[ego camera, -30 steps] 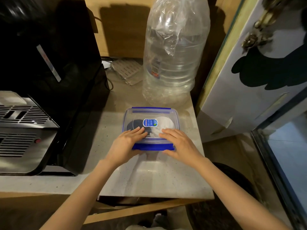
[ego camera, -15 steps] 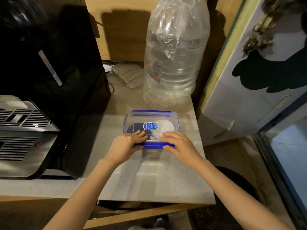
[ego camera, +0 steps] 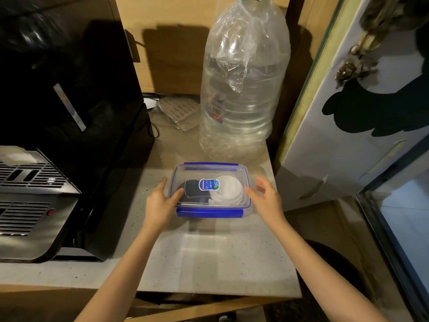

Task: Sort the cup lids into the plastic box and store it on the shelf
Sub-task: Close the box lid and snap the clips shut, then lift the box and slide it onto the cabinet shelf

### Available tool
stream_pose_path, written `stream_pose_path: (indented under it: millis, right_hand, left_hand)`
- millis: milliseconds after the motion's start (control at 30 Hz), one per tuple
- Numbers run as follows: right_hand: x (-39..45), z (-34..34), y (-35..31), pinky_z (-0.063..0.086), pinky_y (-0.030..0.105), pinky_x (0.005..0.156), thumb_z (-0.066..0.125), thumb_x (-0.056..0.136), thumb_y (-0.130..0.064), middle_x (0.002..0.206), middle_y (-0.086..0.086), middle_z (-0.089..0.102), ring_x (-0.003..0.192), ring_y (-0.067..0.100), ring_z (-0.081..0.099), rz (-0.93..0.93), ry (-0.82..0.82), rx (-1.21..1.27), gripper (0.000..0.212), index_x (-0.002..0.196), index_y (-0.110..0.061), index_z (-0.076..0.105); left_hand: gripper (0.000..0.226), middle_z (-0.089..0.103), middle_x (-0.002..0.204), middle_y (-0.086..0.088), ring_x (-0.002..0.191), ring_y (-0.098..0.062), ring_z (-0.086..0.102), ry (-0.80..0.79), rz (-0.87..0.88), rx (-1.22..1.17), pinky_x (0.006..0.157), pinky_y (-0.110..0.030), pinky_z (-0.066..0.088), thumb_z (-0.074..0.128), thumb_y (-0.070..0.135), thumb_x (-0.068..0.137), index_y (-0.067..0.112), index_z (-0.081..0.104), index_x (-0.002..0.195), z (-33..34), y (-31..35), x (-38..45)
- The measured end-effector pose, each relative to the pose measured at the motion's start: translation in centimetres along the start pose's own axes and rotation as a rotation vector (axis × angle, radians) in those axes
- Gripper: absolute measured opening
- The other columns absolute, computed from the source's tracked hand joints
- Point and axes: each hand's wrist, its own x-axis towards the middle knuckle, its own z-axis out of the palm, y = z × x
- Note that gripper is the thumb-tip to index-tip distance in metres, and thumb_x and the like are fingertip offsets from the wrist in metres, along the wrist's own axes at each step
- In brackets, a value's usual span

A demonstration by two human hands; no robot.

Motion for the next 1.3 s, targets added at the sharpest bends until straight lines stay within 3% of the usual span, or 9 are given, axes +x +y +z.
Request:
stream_pose_path:
  millis: [167, 433, 533, 700, 867, 967, 1067, 1200, 1300]
  right_hand:
    - [0.3, 0.4, 1.5, 0.054, 0.025, 0.072, 0.06, 0.087, -0.03, 0.124, 0.011, 0.061, 0.101, 0.021, 0.064, 0.244, -0.109, 0.168, 0.046, 0.126, -0.01, 0.05]
    - [0.2, -0.1, 0.2, 0.053, 0.017, 0.057, 0.059, 0.088, -0.026, 0.095, 0.0, 0.067, 0.08, 0.009, 0.066, 0.217, -0.129, 0.22, 0.026, 0.11, -0.012, 0.058]
    - [0.3, -1.1, -1.6, 0.049, 0.01, 0.049, 0.059, 0.088, -0.023, 0.091, -0.002, 0.066, 0.073, 0.005, 0.066, 0.156, -0.091, 0.231, 0.032, 0.115, -0.005, 0.057]
    - [0.8, -4.5, -7.6, 0.052, 0.011, 0.051, 0.056, 0.088, -0.02, 0.096, -0.004, 0.064, 0.073, 0.005, 0.068, -0.001, -0.033, 0.346, 0.03, 0.118, -0.015, 0.051]
    - [1.5, -9.0, -15.7, 0.05, 0.008, 0.051, 0.05, 0.091, -0.018, 0.096, -0.006, 0.061, 0.069, -0.007, 0.066, -0.244, 0.072, 0.333, 0.022, 0.113, -0.019, 0.048]
    - [1.1, -11.8, -21.2, 0.048, 0.009, 0.056, 0.05, 0.088, -0.026, 0.097, -0.012, 0.058, 0.076, -0.003, 0.061, -0.361, 0.071, 0.374, 0.027, 0.114, -0.022, 0.05]
    - [0.4, -14.6, -26.4, 0.046, 0.019, 0.074, 0.054, 0.069, -0.042, 0.109, -0.01, 0.058, 0.089, 0.002, 0.058, -0.489, 0.017, 0.39, 0.064, 0.129, -0.024, 0.045]
    - [-0.3, -17.3, -32.5, 0.051, 0.009, 0.059, 0.074, 0.065, -0.035, 0.11, -0.01, 0.064, 0.086, -0.005, 0.067, -0.631, -0.069, 0.426, 0.074, 0.131, -0.03, 0.042]
    - [-0.2, -18.4, -36.7, 0.055, 0.014, 0.06, 0.07, 0.065, -0.053, 0.115, 0.0, 0.064, 0.095, 0.008, 0.067, -0.727, 0.042, 0.431, 0.078, 0.132, -0.027, 0.042]
  left_hand:
    - [0.062, 0.041, 0.143, -0.014, 0.119, -0.029, 0.05, -0.086, -0.171, -0.347, 0.089, -0.042, 0.048, 0.057, 0.025, 0.086, 0.013, 0.028, 0.14, 0.4, -1.5, 0.1]
    - [0.057, 0.056, 0.124, -0.011, 0.09, -0.018, 0.061, -0.107, -0.142, -0.491, 0.069, -0.031, 0.055, 0.057, 0.021, 0.086, 0.018, 0.034, 0.138, 0.0, -0.7, 0.4]
    - [0.055, 0.063, 0.102, 0.001, 0.074, -0.005, 0.067, -0.078, -0.006, -0.501, 0.055, -0.014, 0.055, 0.058, 0.018, 0.085, 0.023, 0.037, 0.136, -1.0, 1.5, 0.5]
    - [0.053, 0.064, 0.116, -0.011, 0.082, -0.003, 0.068, -0.062, 0.189, -0.606, 0.065, -0.012, 0.055, 0.065, 0.014, 0.078, 0.019, 0.049, 0.129, -4.2, 7.8, 0.5]
    - [0.094, 0.072, 0.101, 0.016, 0.092, -0.005, 0.068, -0.191, 0.406, -0.646, 0.06, -0.012, 0.054, 0.089, 0.037, 0.041, 0.036, 0.047, 0.125, -8.9, 15.2, -1.3]
    - [0.106, 0.07, 0.103, 0.021, 0.094, 0.004, 0.064, -0.228, 0.538, -0.677, 0.061, -0.009, 0.052, 0.091, 0.023, 0.03, 0.04, 0.042, 0.123, -11.4, 19.6, -2.0]
    - [0.118, 0.073, 0.092, 0.023, 0.087, 0.002, 0.067, -0.146, 0.694, -0.685, 0.065, -0.011, 0.054, 0.09, 0.045, 0.01, 0.042, 0.045, 0.119, -13.4, 24.4, -2.6]
    - [0.117, 0.073, 0.073, 0.024, 0.077, -0.001, 0.07, 0.019, 0.792, -0.642, 0.068, -0.022, 0.058, 0.079, 0.062, -0.004, 0.051, 0.05, 0.109, -16.5, 30.3, -3.6]
    - [0.105, 0.063, 0.097, 0.021, 0.09, -0.01, 0.064, 0.208, 0.904, -0.562, 0.078, -0.032, 0.053, 0.066, 0.079, 0.0, 0.06, 0.047, 0.101, -19.1, 34.3, -4.5]
